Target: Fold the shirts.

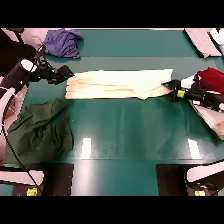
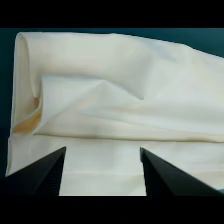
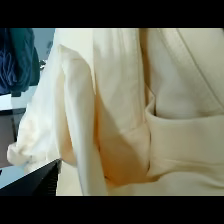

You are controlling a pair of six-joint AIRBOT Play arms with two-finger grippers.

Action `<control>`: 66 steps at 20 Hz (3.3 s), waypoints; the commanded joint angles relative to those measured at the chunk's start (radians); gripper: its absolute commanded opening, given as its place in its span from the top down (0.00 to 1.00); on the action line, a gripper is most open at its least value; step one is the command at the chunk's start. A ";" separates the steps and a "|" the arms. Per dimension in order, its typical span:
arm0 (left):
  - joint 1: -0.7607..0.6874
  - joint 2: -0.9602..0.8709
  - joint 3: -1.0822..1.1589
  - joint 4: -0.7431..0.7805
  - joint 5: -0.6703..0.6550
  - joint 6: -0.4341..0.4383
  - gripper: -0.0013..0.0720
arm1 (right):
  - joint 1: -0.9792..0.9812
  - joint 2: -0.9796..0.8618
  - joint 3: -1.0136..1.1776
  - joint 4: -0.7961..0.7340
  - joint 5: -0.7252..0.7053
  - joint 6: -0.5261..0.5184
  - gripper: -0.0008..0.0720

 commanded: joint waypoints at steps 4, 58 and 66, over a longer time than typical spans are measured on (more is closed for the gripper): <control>-0.019 0.000 0.001 -0.067 0.010 0.044 0.23 | 0.124 -0.094 0.195 0.048 -0.218 0.093 0.03; -0.558 -0.287 0.065 -0.354 0.245 0.162 0.95 | 0.203 0.463 -0.167 -0.399 -0.386 0.213 0.96; -0.579 -0.331 0.111 -0.463 0.314 0.232 0.95 | 0.287 0.500 0.069 -0.532 -0.213 0.139 0.96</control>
